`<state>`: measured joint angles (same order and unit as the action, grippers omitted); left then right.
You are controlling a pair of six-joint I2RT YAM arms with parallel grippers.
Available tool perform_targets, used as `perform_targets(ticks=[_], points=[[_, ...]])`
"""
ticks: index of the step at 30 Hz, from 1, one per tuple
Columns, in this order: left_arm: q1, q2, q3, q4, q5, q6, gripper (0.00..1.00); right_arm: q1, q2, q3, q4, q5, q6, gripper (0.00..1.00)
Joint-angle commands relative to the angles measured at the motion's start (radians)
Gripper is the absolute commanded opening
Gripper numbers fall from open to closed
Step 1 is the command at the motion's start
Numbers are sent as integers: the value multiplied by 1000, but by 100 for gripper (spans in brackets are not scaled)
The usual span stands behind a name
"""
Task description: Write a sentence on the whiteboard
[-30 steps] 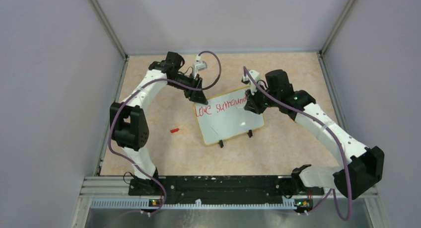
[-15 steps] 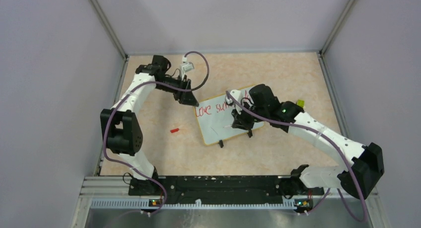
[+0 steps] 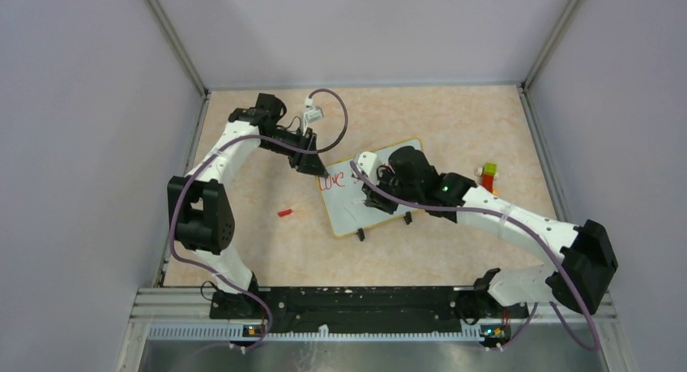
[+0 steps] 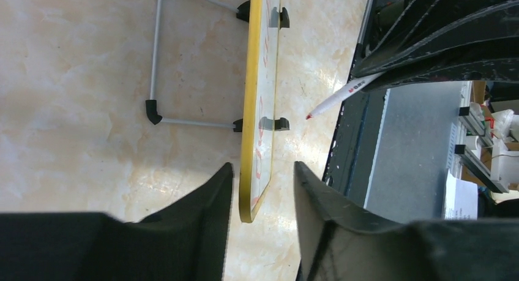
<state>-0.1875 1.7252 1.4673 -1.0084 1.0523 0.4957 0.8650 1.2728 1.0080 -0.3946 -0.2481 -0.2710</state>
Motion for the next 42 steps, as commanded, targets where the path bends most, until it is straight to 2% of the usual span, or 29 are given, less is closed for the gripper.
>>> perform_targets(ticks=[1, 11, 14, 42], points=[[-4, 11, -1, 25, 32, -6, 39, 21, 28, -5, 122, 89, 20, 0], [-6, 17, -8, 48, 13, -37, 5, 62, 69, 1, 155, 63, 14, 0], [-6, 18, -10, 51, 6, -42, 0, 80, 81, 4, 152, 75, 6, 0], [-6, 20, -13, 52, 3, -39, 0, 79, 114, -14, 179, 202, 32, 0]])
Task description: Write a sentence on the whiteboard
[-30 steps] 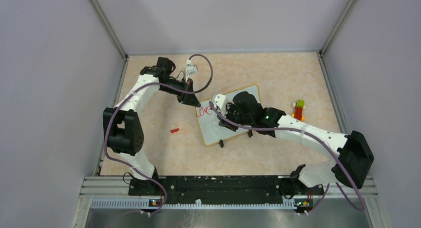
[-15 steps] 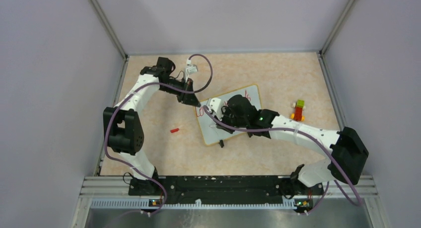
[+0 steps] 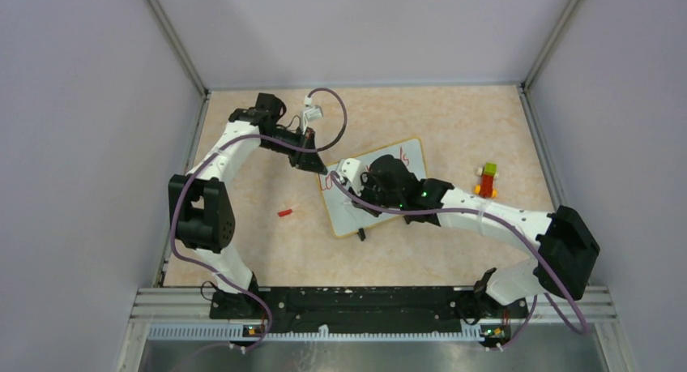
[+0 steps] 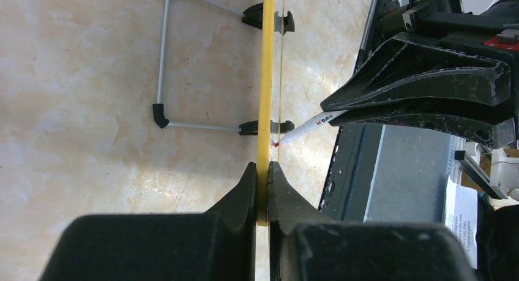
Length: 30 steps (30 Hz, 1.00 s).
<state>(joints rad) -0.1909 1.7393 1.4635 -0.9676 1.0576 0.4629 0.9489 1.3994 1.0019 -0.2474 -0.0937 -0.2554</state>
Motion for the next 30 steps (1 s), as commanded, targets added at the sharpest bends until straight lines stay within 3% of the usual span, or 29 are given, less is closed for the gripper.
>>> perform_targets(ticks=[1, 17, 30], points=[[-2, 5, -8, 12, -3, -7, 0, -10, -13, -10, 27, 42, 20, 0], [-2, 2, -9, 15, -9, -10, 0, -24, -39, -77, 10, 22, 1, 0], [-2, -1, -9, 15, -13, -10, 0, -62, -38, -9, 6, 22, 30, 0]])
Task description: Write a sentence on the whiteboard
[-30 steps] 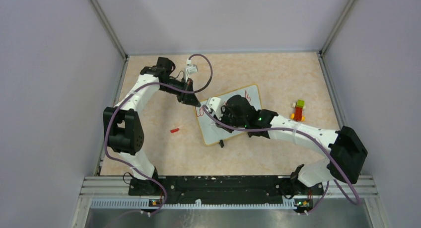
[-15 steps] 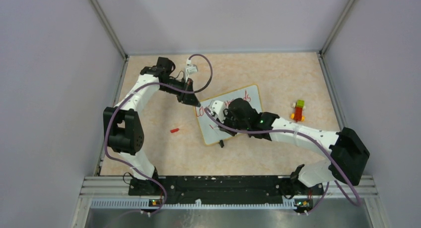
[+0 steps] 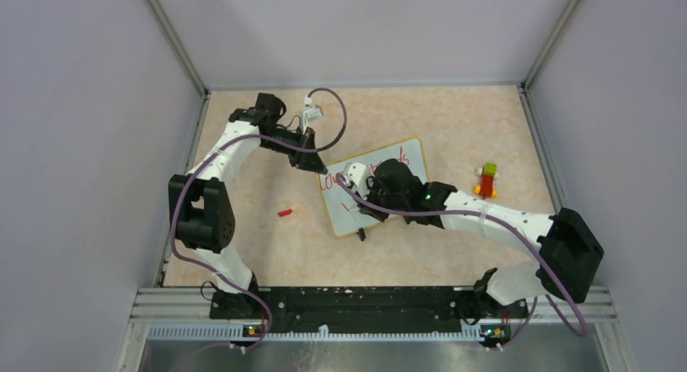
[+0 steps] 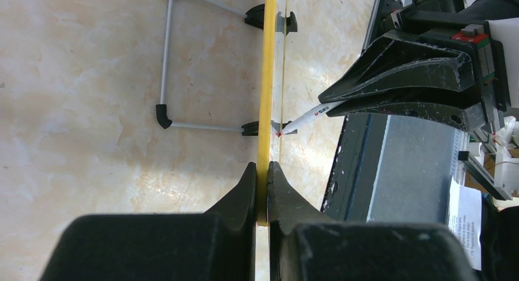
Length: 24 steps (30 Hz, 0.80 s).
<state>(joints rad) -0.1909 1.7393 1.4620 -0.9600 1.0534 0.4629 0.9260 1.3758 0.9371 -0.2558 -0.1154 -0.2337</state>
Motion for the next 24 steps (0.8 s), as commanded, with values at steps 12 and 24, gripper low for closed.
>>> perform_targets(ticks=[12, 24], points=[[-2, 5, -3, 7, -10, -10, 0, -69, -20, 99, -1, 60, 5, 0], [-2, 8, -2, 9, -10, -10, 0, -72, -20, 90, -32, 39, -8, 0]])
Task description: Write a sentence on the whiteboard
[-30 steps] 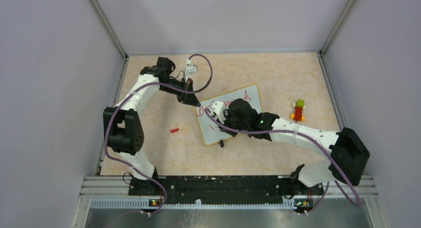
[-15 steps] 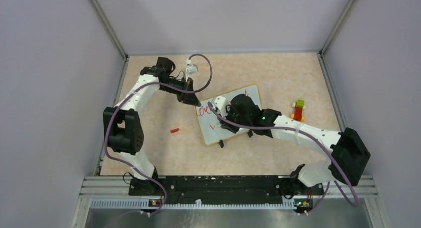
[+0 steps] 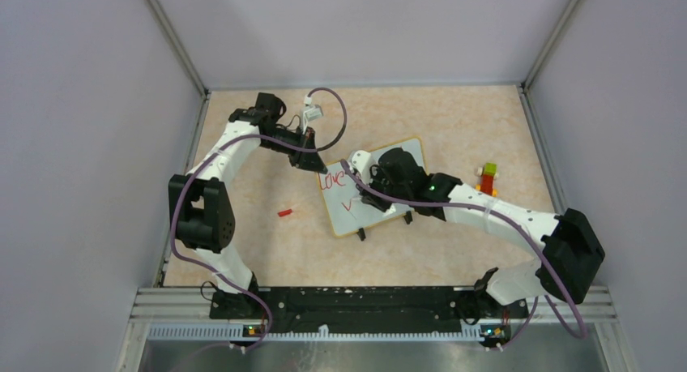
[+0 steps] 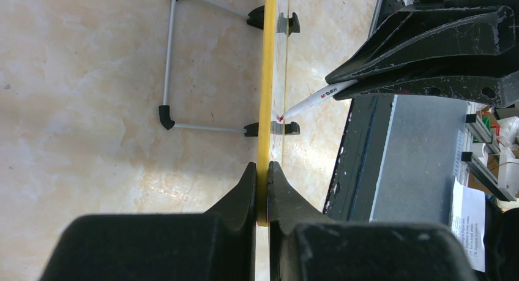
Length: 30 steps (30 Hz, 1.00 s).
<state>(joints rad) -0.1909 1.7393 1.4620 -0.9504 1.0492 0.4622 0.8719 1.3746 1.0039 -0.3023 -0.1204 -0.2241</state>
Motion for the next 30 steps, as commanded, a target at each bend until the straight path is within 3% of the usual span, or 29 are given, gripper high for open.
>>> perform_targets(ticks=[1, 20, 30], points=[[-2, 8, -2, 0, -6, -10, 0, -16, -16, 17, 10, 40, -21, 0], [-2, 6, 0, 1, -8, -10, 0, 58, -9, -75, -5, 53, -50, 0], [-2, 4, -3, 0, -12, -10, 0, 93, 56, -15, 19, 45, -47, 0]])
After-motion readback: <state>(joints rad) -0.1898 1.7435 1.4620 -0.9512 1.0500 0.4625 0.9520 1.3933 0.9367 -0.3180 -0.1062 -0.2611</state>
